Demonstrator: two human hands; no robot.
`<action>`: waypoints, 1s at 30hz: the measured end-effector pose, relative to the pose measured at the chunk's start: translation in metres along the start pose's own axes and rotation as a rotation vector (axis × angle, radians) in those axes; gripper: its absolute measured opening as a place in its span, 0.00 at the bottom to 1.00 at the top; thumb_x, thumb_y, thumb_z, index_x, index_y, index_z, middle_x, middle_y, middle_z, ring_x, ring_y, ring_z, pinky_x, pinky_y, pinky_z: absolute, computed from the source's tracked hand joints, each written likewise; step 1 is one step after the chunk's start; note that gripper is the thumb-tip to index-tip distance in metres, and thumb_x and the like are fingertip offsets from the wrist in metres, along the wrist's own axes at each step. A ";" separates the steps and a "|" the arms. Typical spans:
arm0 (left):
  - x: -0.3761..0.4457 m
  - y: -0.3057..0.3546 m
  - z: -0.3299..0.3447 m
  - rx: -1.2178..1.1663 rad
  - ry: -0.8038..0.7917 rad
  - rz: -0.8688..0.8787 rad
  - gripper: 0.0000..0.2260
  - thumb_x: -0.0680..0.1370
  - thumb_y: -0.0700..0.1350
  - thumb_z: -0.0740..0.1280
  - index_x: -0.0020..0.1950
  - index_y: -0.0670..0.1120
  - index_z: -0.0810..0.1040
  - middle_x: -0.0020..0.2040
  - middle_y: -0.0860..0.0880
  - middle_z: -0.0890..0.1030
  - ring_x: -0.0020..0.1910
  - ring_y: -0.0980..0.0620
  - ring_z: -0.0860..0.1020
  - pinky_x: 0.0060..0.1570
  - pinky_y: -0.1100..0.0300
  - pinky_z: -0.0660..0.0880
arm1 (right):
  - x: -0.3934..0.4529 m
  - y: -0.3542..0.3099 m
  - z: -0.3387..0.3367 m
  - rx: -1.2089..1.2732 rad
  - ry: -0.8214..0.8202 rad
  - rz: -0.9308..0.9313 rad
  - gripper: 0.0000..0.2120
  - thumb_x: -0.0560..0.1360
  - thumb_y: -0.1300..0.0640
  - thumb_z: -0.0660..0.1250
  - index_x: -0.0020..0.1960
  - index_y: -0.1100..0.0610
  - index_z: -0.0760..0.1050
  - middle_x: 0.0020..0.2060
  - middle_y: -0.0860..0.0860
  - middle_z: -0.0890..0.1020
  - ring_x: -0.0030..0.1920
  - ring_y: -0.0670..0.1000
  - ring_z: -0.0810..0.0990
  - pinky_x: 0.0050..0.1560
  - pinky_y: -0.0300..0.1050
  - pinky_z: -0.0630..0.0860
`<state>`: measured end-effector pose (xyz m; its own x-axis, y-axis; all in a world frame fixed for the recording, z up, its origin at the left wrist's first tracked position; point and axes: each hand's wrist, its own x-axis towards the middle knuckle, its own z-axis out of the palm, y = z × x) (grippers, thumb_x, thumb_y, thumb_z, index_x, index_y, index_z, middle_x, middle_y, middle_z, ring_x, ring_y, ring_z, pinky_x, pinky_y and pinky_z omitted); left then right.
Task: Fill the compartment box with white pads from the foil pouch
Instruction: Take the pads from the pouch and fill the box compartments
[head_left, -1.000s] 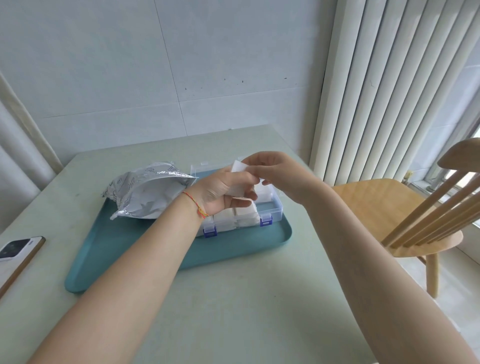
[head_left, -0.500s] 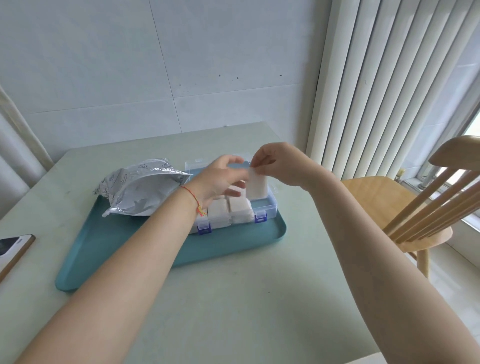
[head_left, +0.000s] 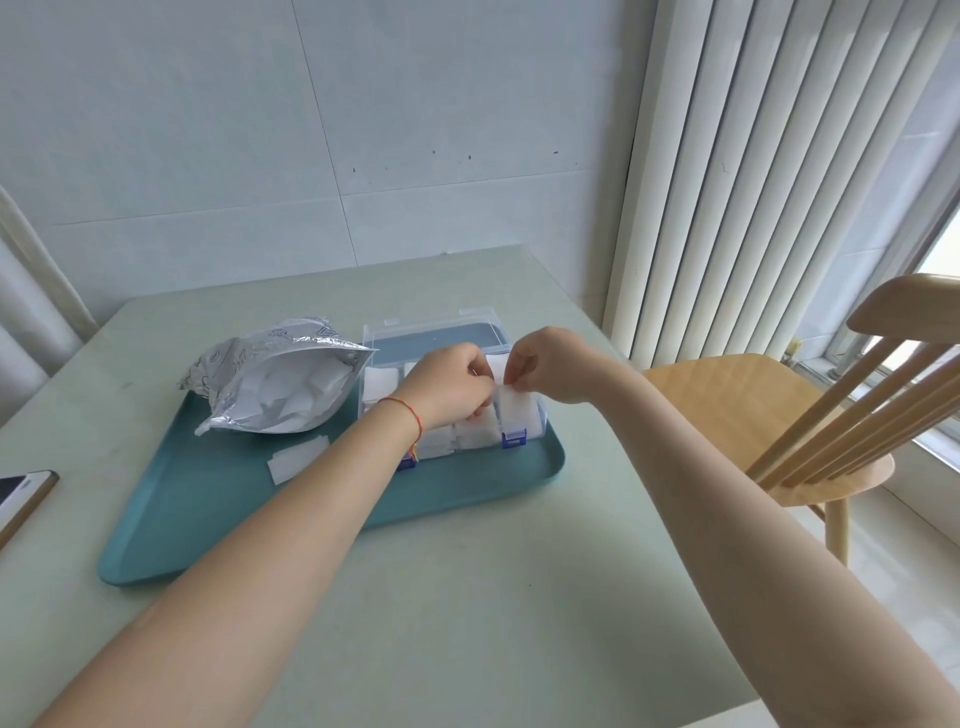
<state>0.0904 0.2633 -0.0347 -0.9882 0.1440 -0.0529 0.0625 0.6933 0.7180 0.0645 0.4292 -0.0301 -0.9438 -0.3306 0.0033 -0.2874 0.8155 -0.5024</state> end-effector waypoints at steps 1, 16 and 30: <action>0.000 0.000 0.000 0.020 0.000 0.011 0.08 0.73 0.38 0.60 0.42 0.47 0.78 0.41 0.48 0.85 0.44 0.47 0.83 0.52 0.49 0.80 | -0.001 0.000 0.002 -0.026 0.002 -0.004 0.09 0.74 0.63 0.68 0.43 0.51 0.82 0.43 0.47 0.83 0.47 0.49 0.81 0.49 0.40 0.76; 0.007 0.008 0.014 0.489 -0.082 0.127 0.17 0.79 0.37 0.56 0.58 0.45 0.83 0.61 0.44 0.80 0.60 0.45 0.76 0.56 0.58 0.72 | -0.003 -0.008 0.013 -0.471 -0.103 0.109 0.10 0.78 0.59 0.57 0.38 0.53 0.70 0.49 0.54 0.71 0.47 0.53 0.71 0.47 0.51 0.71; -0.050 -0.070 -0.072 0.256 0.396 -0.004 0.17 0.77 0.49 0.62 0.29 0.47 0.67 0.28 0.49 0.68 0.32 0.47 0.67 0.30 0.57 0.60 | 0.013 -0.114 0.057 -0.079 0.176 -0.258 0.13 0.75 0.62 0.60 0.52 0.53 0.81 0.48 0.50 0.78 0.49 0.53 0.76 0.48 0.45 0.74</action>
<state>0.1257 0.1570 -0.0322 -0.9627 -0.1051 0.2495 0.0422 0.8522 0.5215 0.0940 0.3052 -0.0219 -0.8497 -0.4501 0.2746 -0.5265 0.7517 -0.3971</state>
